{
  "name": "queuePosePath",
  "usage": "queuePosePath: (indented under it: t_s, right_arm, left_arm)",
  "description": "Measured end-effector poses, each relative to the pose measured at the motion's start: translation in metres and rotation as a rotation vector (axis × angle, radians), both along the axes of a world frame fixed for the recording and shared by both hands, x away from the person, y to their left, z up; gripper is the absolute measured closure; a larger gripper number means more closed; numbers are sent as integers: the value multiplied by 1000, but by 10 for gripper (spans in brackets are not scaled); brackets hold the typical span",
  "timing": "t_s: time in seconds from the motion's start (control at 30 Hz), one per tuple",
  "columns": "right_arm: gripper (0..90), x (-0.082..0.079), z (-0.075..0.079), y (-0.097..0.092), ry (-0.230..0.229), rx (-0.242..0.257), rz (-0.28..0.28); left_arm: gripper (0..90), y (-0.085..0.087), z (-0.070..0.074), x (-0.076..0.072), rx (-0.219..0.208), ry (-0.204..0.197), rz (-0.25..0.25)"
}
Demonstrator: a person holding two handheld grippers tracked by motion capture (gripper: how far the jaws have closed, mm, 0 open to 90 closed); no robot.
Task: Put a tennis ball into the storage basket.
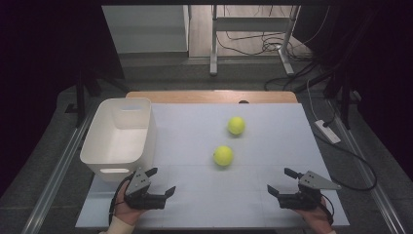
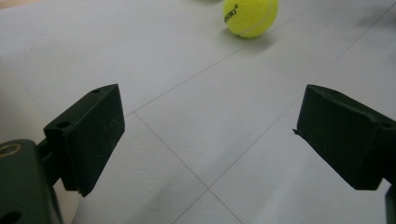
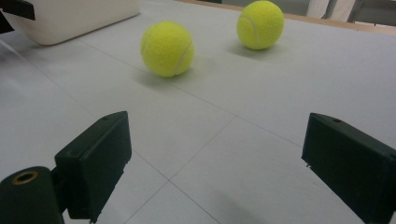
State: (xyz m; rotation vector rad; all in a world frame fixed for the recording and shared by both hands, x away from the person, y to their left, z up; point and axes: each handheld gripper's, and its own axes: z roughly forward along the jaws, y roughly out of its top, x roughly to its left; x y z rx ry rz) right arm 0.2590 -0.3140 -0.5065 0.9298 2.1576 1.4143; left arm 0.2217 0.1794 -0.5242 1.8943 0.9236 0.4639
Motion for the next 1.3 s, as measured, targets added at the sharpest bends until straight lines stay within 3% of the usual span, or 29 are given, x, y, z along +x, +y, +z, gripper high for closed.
queuePosePath:
  t_s: [0.6,1.03,1.3]
  right_arm:
    - [91,4,-4,3,22,-5,16]
    - [95,-2,-1,3,15,12,0]
    - [101,-4,-1,0,18,14,-26]
  left_arm:
    - [87,-6,3,0,-4,5,1]
    - [90,-15,13,-2,-11,-17,-23]
    - [91,-26,18,5,11,0,-40]
